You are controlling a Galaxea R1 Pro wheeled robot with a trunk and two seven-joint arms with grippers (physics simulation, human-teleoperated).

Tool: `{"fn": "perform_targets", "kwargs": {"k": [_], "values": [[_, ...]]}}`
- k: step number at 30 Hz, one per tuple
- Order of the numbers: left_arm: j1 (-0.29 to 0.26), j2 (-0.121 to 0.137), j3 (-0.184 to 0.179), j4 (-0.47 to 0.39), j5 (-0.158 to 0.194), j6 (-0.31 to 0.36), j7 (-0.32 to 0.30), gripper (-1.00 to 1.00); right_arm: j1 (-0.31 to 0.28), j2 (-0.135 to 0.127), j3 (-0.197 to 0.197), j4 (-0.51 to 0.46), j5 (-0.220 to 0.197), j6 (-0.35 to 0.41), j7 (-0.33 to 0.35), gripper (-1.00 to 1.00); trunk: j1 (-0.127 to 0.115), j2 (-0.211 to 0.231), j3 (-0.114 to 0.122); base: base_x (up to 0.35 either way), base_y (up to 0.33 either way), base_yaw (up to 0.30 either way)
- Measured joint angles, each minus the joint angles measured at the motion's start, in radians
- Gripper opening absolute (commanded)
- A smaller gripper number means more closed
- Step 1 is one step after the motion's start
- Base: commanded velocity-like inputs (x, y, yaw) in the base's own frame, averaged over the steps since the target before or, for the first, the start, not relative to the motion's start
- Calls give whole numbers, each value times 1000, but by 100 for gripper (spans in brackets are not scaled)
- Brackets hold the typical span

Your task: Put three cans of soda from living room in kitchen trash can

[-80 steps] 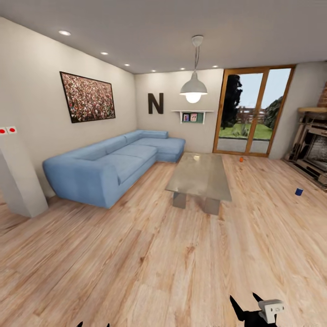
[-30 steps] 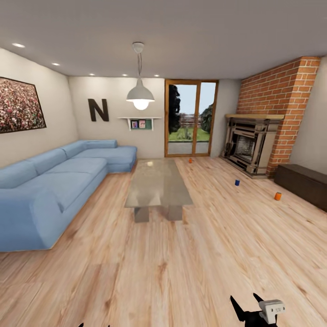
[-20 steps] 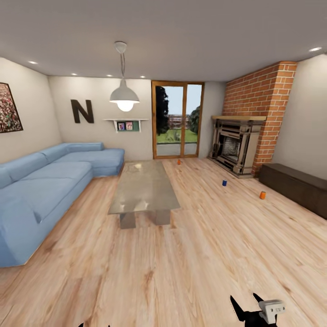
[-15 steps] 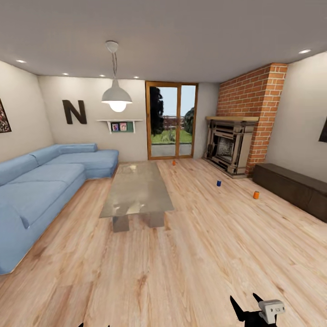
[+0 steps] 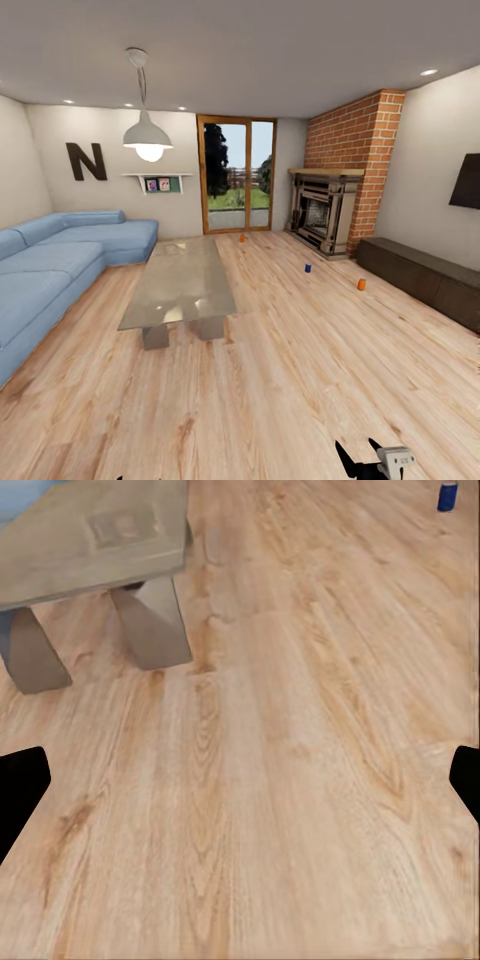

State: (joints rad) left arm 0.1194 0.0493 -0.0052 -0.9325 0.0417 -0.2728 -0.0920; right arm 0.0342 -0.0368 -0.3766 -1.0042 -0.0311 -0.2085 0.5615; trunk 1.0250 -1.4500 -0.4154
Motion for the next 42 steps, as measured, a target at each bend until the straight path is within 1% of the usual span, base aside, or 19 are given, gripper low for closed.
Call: {"fn": "perform_targets", "kwargs": {"k": [8, 15, 32, 33, 34, 37, 42], "values": [[-6, 0, 0, 11, 1, -2, 0, 100, 0, -4, -4, 2, -1, 0, 0, 100, 0, 0, -6, 213, -132, -205], [-6, 1, 0, 13, -1, -37, -1, 100, 0, -6, -5, 3, -1, 0, 1, 100, 0, 0, -11, 39, -64, -215], [-6, 3, 0, 12, -1, -46, -4, 100, 0, -9, -10, 6, -3, 0, 2, 100, 0, 0, -24, 1, -273, -215], [-6, 2, 0, 12, -10, -47, -4, 100, 0, -9, -10, 6, -3, 0, 2, 100, 0, 0, -25, 0, -285, -215], [-6, 2, 0, 12, -34, -47, -3, 100, 0, -9, -11, 6, -3, 0, 2, 100, 0, 0, -26, 0, -285, -215], [-6, 1, 0, 13, -60, -49, -3, 100, 0, -8, -10, 8, -3, 0, 2, 100, 0, 0, -29, 0, -285, -215], [-6, 1, 1, 13, -76, -49, -3, 100, 0, -8, -10, 12, -3, -1, 2, 100, 0, 0, -33, 1, -285, -215]]}}
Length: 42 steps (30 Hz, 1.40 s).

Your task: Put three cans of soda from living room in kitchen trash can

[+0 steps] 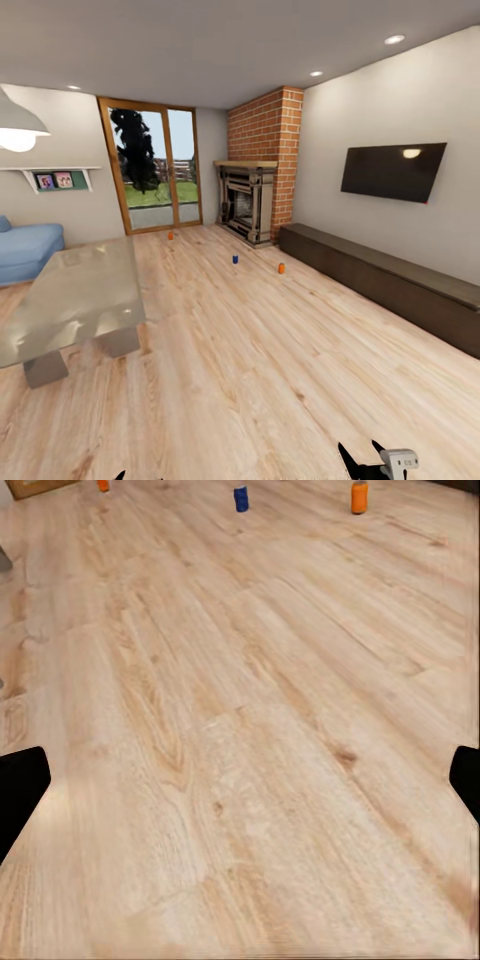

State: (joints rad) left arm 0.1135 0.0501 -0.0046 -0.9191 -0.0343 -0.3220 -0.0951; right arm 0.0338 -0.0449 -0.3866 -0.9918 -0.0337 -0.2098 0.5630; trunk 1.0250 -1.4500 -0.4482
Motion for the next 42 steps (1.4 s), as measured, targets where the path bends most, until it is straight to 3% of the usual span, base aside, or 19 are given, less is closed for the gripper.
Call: {"fn": "perform_targets", "kwargs": {"k": [42], "values": [[0, 0, 0, 1, -3, -2, 0, 100, 0, 2, -1, 3, 0, 0, -2, 100, 0, 0, -36, 79, -275, -214]]}}
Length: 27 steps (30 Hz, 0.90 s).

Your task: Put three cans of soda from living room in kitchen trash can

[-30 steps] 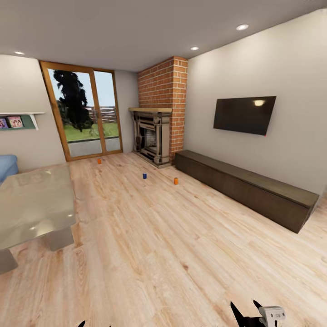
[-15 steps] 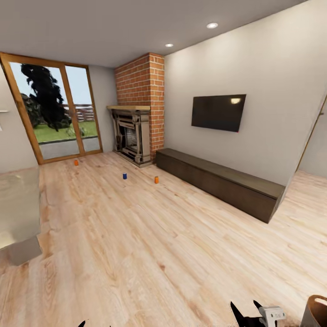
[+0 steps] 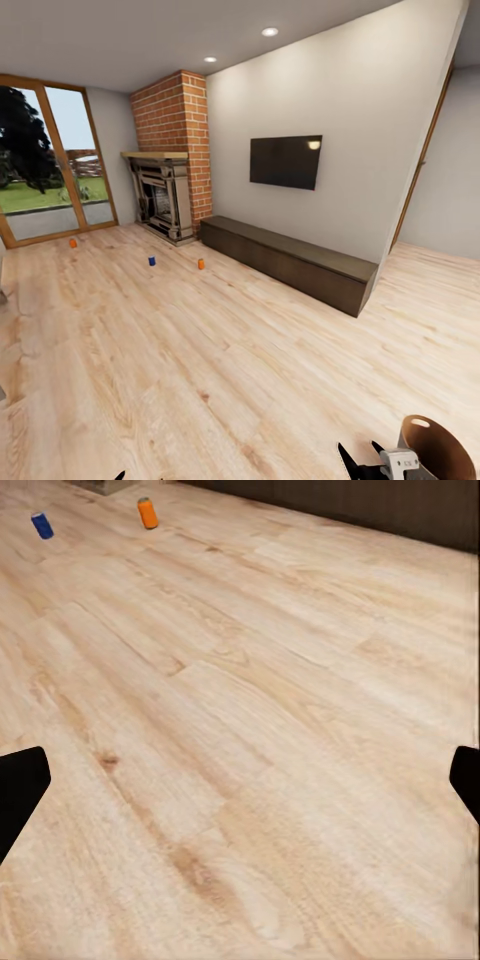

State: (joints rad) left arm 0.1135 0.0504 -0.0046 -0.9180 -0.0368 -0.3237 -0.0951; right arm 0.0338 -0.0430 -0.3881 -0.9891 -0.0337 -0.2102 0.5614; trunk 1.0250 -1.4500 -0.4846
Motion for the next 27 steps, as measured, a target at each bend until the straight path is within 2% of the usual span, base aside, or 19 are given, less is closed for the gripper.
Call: {"fn": "perform_targets", "kwargs": {"k": [11, 27], "values": [[-1, -1, 0, 40, 4, -2, 0, 100, 0, -1, 0, 6, 0, 0, 0, 100, 0, 0, -9, 204, -130, -214], [-2, -1, 0, 42, 4, -6, -10, 100, 0, -1, 0, 7, 0, 0, -1, 100, 0, 0, -22, 303, -60, -215]]}}
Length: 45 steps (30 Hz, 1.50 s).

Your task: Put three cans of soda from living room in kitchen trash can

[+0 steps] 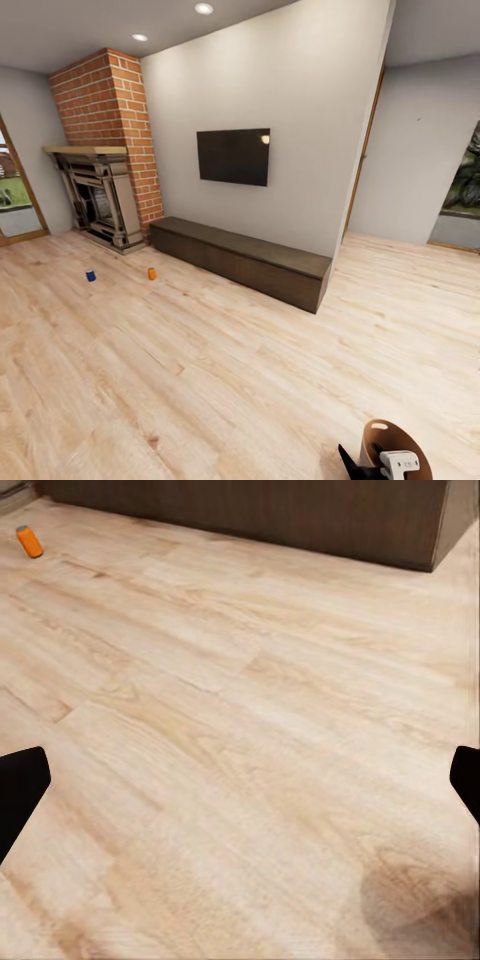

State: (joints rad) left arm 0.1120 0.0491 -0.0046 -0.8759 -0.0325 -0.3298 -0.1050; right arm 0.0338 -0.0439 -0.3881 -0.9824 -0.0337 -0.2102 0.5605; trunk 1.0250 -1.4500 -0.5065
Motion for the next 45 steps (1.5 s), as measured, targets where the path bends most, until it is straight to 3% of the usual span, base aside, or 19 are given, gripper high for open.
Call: {"fn": "perform_targets", "kwargs": {"k": [18, 37, 45], "values": [[0, 0, 0, 0, -4, 0, -1, 100, 0, -1, 0, 1, 0, 0, -1, 100, 0, 0, -12, 236, -194, -216], [1, 0, -2, 0, -6, 0, -2, 100, 0, 0, -1, 1, 0, -4, -1, 100, 0, 0, -22, 74, -271, -192], [0, 0, -2, 0, -6, 0, -2, 100, -21, 5, -38, 13, 3, 18, 1, 100, 0, 0, -23, 0, -284, -13]]}}
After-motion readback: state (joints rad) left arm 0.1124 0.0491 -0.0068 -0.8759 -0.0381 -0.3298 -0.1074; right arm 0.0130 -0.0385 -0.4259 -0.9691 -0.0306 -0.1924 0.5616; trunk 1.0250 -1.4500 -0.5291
